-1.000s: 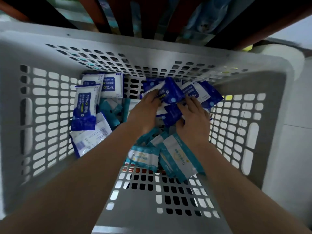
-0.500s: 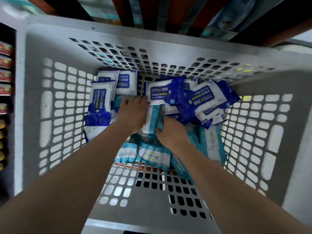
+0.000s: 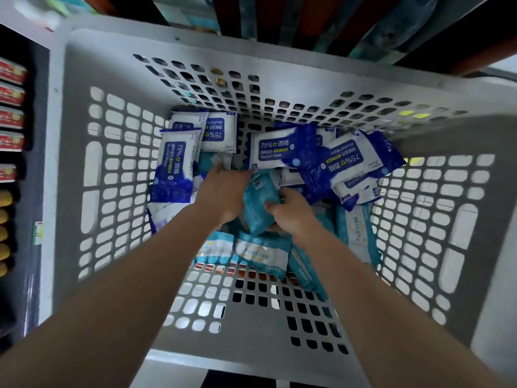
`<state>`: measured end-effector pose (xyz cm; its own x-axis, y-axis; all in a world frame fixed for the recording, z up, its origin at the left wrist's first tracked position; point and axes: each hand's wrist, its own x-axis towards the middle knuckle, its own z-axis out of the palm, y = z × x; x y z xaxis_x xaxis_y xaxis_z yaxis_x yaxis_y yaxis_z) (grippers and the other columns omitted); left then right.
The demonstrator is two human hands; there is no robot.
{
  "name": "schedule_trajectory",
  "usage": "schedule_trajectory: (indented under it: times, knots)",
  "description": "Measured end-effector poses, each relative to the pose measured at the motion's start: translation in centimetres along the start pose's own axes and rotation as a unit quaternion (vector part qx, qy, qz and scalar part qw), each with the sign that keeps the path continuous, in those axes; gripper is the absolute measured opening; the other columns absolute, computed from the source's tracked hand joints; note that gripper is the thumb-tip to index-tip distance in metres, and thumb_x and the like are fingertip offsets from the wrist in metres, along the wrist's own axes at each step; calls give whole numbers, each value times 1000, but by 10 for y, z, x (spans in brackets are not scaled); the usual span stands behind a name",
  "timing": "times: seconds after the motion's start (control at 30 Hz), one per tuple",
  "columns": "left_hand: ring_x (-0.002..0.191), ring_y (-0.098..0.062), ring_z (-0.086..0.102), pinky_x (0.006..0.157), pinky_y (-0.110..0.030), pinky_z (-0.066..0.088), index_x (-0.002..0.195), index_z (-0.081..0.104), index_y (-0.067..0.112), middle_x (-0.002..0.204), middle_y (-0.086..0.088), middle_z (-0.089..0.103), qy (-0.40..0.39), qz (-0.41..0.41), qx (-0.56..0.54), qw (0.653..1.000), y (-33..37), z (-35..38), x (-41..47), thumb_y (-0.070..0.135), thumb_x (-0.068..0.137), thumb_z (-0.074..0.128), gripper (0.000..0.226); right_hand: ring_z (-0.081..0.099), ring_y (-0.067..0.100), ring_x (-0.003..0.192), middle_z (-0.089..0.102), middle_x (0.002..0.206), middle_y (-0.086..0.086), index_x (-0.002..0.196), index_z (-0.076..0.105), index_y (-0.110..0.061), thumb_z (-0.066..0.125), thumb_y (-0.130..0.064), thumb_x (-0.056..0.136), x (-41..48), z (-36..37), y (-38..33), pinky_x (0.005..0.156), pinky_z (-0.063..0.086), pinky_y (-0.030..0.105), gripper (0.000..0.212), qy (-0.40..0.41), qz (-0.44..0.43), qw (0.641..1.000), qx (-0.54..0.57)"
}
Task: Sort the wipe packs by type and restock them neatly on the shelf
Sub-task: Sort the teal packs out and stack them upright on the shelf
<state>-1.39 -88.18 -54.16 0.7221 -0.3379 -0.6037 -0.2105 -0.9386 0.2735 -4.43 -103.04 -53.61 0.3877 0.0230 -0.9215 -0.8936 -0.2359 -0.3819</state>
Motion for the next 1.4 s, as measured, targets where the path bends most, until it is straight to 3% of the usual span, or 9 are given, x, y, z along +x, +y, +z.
schedule_trajectory:
  times: [0.17,0.3,0.47,0.6,0.7,0.93,1.1,1.23,1.4]
  knots:
    - [95,-34,61,68,-31,42,129,60,18,109,-14,69,77,-67,-184,978,26,-26,-33,-4,84,44,52,61,26,93,65,105,6,132,49,-22,47,-15,95,-38,-37,-9,74,46,31,39,70,-174,905,-382]
    - [113,-31,59,91,-36,48,131,58,16,127,-11,62,89,-14,-230,969,44,-13,-68,-14,81,44,60,62,24,95,66,107,1,135,47,-25,45,-19,93,-63,-57,-3,69,46,29,42,90,-244,785,-563]
    - [131,-24,41,108,-38,37,140,46,23,143,-6,45,-170,87,-91,977,50,35,-77,-3,85,48,61,51,24,108,59,108,2,108,65,-16,45,-37,91,-75,-67,18,88,42,36,33,-52,-248,669,-699]
    - [132,-24,37,107,-39,38,140,44,23,144,-6,42,-77,26,-40,996,46,44,-69,6,86,55,57,55,23,100,60,103,4,104,63,-16,43,-36,96,-62,-68,22,71,37,32,30,-24,-226,696,-681]
    - [141,-29,23,112,-44,32,148,28,22,156,-10,21,-128,-27,21,991,41,46,-63,20,89,60,68,46,26,115,54,120,6,121,58,-19,51,-29,95,-48,-65,20,89,39,36,29,-7,-233,697,-678]
    - [110,-25,52,89,-38,47,117,63,21,114,-4,57,-79,24,-90,993,55,39,-53,9,91,50,31,50,25,114,58,119,6,116,57,-18,55,-45,91,-39,-55,26,93,38,36,36,1,-210,719,-663]
    - [107,-34,50,83,-43,48,125,52,7,127,-14,45,2,-62,-119,991,39,28,-11,-13,75,53,54,16,28,142,15,156,10,151,17,-21,63,-21,87,-26,-37,36,112,23,42,78,-26,-247,742,-623]
    - [100,-39,56,76,-44,50,131,41,5,128,-19,41,-62,-88,-81,991,38,33,3,-6,84,54,50,35,23,130,45,140,1,130,55,-24,51,-39,93,-21,-31,43,107,28,42,40,-112,-256,709,-647]
    - [100,-34,60,80,-46,54,117,47,7,114,-15,56,-137,-125,-21,982,30,36,10,18,83,69,42,48,20,113,65,109,-2,99,70,-21,44,-51,92,-30,-30,59,103,28,43,40,-114,-275,683,-667]
